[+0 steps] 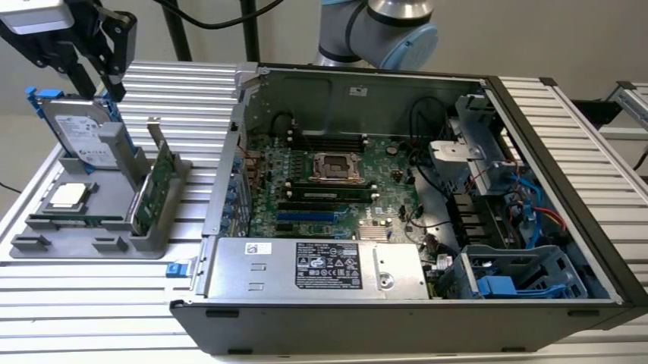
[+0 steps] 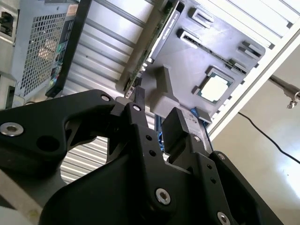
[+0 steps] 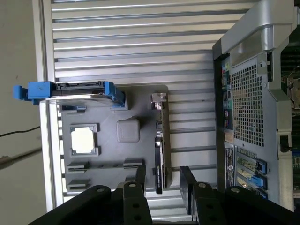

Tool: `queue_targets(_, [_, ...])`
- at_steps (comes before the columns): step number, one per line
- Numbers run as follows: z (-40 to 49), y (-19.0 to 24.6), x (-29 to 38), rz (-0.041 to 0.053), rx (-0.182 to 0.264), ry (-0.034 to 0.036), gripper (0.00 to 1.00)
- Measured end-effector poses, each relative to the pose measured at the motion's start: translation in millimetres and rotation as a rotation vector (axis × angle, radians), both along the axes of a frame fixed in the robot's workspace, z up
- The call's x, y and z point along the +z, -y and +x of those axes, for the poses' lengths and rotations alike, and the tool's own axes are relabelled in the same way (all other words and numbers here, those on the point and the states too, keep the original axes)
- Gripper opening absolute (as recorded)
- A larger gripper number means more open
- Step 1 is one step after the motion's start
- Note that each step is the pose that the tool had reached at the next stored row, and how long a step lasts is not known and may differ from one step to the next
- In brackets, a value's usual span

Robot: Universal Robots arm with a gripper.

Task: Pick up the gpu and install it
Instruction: 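Pick up the gpu and move the gpu toward the slot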

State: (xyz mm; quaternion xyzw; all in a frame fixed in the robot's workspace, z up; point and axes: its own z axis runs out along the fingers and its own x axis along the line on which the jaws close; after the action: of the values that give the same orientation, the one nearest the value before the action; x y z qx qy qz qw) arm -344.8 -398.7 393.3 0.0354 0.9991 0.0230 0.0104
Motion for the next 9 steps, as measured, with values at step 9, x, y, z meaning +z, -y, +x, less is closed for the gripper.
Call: queue_targets(9, [-0.1, 0.0, -1.7, 0.0, 0.0, -0.0017, 1.0])
